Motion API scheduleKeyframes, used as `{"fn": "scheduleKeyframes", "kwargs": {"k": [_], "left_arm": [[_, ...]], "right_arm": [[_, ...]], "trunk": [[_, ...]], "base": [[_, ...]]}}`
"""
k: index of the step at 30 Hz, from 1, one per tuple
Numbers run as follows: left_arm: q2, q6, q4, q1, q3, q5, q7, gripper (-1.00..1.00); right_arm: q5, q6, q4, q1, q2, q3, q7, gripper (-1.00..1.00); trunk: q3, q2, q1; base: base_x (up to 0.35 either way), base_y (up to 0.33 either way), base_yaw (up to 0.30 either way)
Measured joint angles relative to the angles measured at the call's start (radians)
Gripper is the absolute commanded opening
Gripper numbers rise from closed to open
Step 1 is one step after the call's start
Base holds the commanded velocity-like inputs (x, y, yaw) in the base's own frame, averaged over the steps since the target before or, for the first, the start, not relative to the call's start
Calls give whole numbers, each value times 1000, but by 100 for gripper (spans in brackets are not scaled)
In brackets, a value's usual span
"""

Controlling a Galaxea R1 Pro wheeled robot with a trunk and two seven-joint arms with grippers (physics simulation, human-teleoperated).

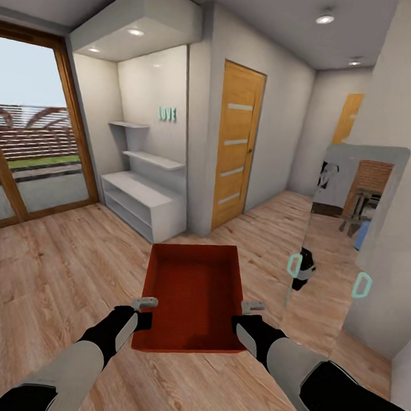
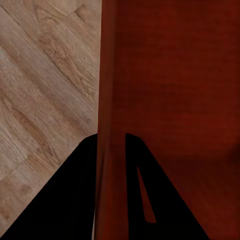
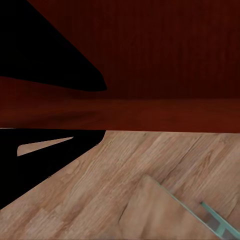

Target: Move the two storage containers from the living room to the garage. In the garage, place one container on the floor and stack the other container on top of it (either order is fine).

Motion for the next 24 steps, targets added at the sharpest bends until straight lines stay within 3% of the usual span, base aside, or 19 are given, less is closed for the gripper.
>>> {"fn": "scheduleKeyframes", "kwargs": {"k": [24], "left_arm": [[0, 0, -2, 0, 1, -1, 0, -100]], "right_arm": [[0, 0, -2, 0, -1, 0, 0, -100]], "trunk": [[0, 0, 0]], "base": [[322, 0, 0]]}}
